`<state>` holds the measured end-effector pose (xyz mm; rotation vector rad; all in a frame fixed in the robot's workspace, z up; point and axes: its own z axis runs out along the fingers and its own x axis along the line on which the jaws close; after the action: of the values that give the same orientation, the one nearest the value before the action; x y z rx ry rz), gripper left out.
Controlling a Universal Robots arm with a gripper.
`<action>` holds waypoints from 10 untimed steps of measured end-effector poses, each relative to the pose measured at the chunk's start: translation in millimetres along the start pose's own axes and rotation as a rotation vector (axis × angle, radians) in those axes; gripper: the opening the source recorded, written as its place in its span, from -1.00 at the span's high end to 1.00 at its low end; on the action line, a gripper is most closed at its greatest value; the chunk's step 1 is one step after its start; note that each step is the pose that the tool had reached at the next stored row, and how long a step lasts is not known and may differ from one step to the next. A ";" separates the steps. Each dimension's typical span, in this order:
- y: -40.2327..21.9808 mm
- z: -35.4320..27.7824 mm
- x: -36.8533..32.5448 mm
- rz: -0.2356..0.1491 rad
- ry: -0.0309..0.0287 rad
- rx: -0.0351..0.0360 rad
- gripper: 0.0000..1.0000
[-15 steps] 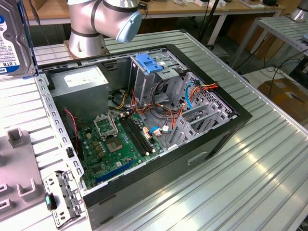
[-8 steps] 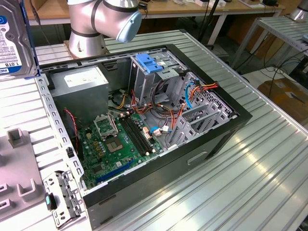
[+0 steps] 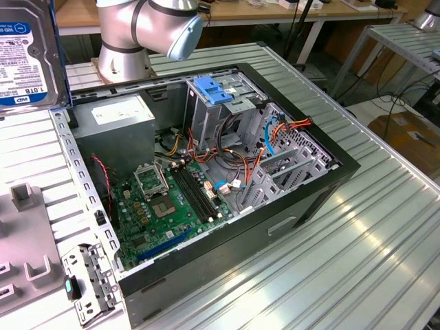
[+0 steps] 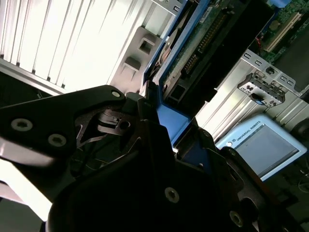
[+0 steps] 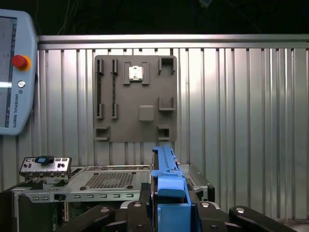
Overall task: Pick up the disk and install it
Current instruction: 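Pick up the disk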
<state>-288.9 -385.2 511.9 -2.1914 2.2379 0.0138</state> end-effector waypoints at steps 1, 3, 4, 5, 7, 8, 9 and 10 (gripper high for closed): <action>-2.8 0.0 0.2 0.000 0.0001 -0.0001 0.25; -8.1 -0.1 0.5 0.000 0.0001 -0.0001 0.25; -10.1 -0.1 0.6 0.000 0.0001 -0.0001 0.25; -12.2 0.0 0.7 0.000 0.0000 -0.0001 0.25; -17.6 0.0 0.8 0.000 0.0000 -0.0001 0.25; -20.4 0.0 0.8 0.000 0.0000 -0.0001 0.25; -22.6 0.0 0.8 0.000 0.0001 -0.0001 0.25; -25.9 0.0 0.8 0.000 0.0000 0.0000 0.25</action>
<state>-263.0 -386.5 511.9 -2.1915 2.2379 0.0138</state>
